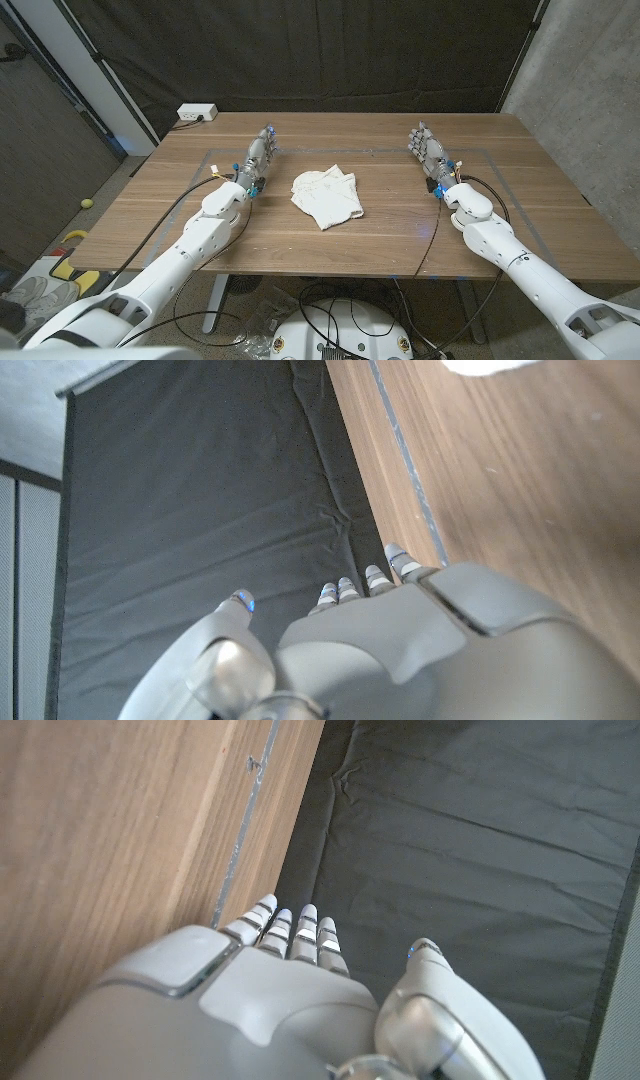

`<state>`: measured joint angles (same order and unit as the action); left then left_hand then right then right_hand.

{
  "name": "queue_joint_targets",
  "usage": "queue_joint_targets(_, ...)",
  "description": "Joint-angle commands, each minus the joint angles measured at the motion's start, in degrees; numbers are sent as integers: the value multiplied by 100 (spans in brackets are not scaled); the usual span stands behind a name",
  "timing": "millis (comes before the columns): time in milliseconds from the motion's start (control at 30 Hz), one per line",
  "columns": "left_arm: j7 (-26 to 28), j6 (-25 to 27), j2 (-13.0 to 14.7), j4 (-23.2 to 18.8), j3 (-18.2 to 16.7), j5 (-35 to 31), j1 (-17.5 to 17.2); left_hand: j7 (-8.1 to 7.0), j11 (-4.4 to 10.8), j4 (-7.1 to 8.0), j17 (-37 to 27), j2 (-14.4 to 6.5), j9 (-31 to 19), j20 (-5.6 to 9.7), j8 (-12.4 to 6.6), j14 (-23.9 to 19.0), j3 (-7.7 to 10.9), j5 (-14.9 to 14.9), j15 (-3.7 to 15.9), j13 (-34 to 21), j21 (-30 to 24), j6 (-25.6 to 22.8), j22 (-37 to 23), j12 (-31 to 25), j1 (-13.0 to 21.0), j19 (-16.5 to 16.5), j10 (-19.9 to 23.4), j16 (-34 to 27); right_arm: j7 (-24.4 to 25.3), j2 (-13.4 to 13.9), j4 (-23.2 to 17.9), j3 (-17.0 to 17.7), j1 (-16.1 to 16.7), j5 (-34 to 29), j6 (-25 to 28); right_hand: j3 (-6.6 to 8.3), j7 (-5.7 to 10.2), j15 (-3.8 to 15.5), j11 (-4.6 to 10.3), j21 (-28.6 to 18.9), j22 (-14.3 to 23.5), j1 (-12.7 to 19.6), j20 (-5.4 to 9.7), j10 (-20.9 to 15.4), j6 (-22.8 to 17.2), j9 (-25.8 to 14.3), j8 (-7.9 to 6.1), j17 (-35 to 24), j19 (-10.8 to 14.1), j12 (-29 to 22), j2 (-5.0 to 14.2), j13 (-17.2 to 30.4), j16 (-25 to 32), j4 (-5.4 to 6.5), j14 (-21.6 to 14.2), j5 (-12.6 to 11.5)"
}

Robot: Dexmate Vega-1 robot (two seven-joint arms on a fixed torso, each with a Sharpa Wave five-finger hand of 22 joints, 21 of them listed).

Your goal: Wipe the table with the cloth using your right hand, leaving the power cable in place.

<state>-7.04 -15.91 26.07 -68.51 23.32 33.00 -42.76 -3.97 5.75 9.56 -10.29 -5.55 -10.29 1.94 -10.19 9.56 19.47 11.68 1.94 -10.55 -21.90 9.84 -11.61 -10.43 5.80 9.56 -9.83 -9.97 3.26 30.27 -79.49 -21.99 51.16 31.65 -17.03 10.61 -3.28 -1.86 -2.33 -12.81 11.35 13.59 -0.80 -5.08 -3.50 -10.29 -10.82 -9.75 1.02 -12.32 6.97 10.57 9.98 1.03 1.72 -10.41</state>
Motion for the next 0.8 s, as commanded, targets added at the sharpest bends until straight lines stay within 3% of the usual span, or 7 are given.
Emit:
queue_joint_targets(33, -1235, 129, -290, 1732, -114, -728, 1220, -33, 38, -11, -17, 17, -20, 171, -36, 744, 19, 49, 309, -10, -31, 819, -11, -44, 18, 563, -596, -37, 807, 257, -1023, 50, 487, -951, 189, 1, 38, -73, 36, -20, 11, 50, -62, 10, 14, -24, -5, -22, -29, -4, -75, 7, 37, -42, 12, -31)
queue_joint_targets(333, -1154, 294, -243, 1110, -347, -886, 912, -69, 37, -39, -11, 83, -18, 66, -59, 720, -27, 57, 278, -9, -25, 784, -10, -55, 0, 574, -599, -51, 886, 421, -1157, 40, 415, -1217, 370, -32, 104, -119, 6, -8, 3, 86, -110, 25, 28, -24, -9, -20, -39, 5, -194, 7, 43, -111, -6, -19)
queue_joint_targets(500, -958, 445, -148, 581, -438, -939, 660, -187, 15, -64, -7, 130, -17, -51, -89, 688, -65, 71, 210, -8, -27, 709, -8, -73, -13, 561, -581, -64, 919, 551, -1257, -39, 375, -1420, 533, -37, 136, -161, -16, 1, 0, 122, -142, 9, 22, -24, -16, -19, -48, 0, -238, 8, 41, -156, -6, -17)
queue_joint_targets(667, -687, 657, 19, -74, -539, -961, 318, -323, -86, -92, -11, 162, -22, -431, -133, 545, -115, 106, -5, -13, -39, 558, -11, -126, -33, 516, -481, -110, 1003, 622, -1316, -141, 360, -1632, 583, -30, 166, -198, -44, 3, -4, 170, -180, -29, -10, -25, -34, -19, -42, -13, -263, 8, 56, -203, -52, -17)
queue_joint_targets(800, -558, 728, 131, -379, -590, -975, 139, -365, -98, -100, -16, 166, -24, -534, -148, 503, -127, 117, -110, -16, -52, 495, -14, -147, -36, 478, -429, -120, 1139, 769, -1524, -266, 352, -1954, 778, -17, 234, -226, -45, 6, -6, 215, -215, -25, -26, -26, -42, -19, -42, -10, -268, 9, 61, -242, -75, -16)
